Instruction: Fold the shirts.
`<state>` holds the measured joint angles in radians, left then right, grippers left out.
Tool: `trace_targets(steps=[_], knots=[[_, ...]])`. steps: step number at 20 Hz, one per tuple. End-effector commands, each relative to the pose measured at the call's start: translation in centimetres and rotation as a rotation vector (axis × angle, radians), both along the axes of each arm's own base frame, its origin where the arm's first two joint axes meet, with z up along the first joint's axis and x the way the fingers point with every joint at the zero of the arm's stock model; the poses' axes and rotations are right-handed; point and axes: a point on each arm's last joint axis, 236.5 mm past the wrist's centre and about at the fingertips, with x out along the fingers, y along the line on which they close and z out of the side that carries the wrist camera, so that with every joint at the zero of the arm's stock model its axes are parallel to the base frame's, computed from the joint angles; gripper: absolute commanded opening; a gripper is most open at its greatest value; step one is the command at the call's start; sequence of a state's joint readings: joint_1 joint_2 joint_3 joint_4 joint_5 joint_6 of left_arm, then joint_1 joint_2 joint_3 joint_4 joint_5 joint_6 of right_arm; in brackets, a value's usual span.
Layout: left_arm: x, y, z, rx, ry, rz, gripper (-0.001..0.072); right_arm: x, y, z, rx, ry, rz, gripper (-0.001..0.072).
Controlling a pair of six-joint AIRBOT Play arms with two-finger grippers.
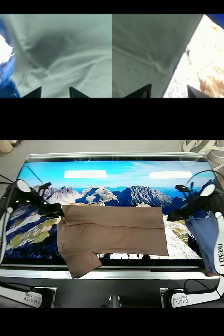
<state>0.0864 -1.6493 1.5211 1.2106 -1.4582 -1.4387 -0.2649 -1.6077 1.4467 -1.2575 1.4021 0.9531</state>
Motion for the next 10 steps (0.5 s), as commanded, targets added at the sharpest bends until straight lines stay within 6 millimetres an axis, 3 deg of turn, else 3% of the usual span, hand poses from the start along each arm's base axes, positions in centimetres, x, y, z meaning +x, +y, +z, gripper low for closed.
trace_targets(steps=[1, 5, 6, 10], knots=[[-5.3, 1.5, 0.1, -0.016, 0.069, 0.057, 0.0443, -5.0, -1.6, 0.5, 0.033, 0.13, -0.009, 0.0468], [-16.1, -0.6, -5.4, -0.055, 0.194, 0.08, 0.0446, -9.0, 0.5, -2.1, 0.072, 0.199, 0.027, 0.0468], [-17.8, -1.0, -6.1, -0.059, 0.204, 0.091, 0.0446, -9.4, 0.6, -2.4, 0.072, 0.206, 0.027, 0.0468], [-20.4, -3.1, -7.4, -0.128, 0.22, 0.136, 0.0446, -9.7, 0.6, -2.7, 0.073, 0.215, 0.028, 0.0468]])
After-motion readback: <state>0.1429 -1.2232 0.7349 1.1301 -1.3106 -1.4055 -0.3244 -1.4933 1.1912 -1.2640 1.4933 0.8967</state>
